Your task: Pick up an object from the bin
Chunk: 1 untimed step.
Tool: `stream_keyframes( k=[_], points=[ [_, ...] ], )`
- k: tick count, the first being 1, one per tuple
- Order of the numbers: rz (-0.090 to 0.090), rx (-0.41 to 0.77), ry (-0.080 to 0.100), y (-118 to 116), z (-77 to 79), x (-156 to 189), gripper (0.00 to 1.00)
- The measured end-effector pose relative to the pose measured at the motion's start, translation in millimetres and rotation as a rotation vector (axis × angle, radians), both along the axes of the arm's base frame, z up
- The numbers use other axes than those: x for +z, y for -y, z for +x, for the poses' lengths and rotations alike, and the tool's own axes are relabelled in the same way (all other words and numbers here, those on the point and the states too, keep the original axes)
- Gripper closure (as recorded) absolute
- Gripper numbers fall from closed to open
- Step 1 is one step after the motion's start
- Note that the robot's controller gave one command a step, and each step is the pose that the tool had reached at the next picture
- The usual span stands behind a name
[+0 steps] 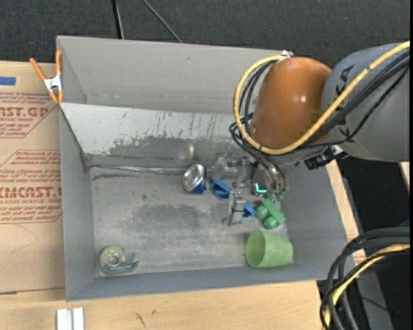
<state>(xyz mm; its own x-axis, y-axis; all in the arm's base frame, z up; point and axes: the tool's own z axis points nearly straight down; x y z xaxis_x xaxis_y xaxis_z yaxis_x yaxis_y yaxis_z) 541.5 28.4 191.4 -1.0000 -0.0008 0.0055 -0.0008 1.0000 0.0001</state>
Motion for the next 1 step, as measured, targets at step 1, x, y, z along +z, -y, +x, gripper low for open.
stream_keyframes(
  k=[1],
  points=[
    [-0.002, 0.079, 0.001, 53.5, 32.0, -88.7, 0.0]
  ],
)
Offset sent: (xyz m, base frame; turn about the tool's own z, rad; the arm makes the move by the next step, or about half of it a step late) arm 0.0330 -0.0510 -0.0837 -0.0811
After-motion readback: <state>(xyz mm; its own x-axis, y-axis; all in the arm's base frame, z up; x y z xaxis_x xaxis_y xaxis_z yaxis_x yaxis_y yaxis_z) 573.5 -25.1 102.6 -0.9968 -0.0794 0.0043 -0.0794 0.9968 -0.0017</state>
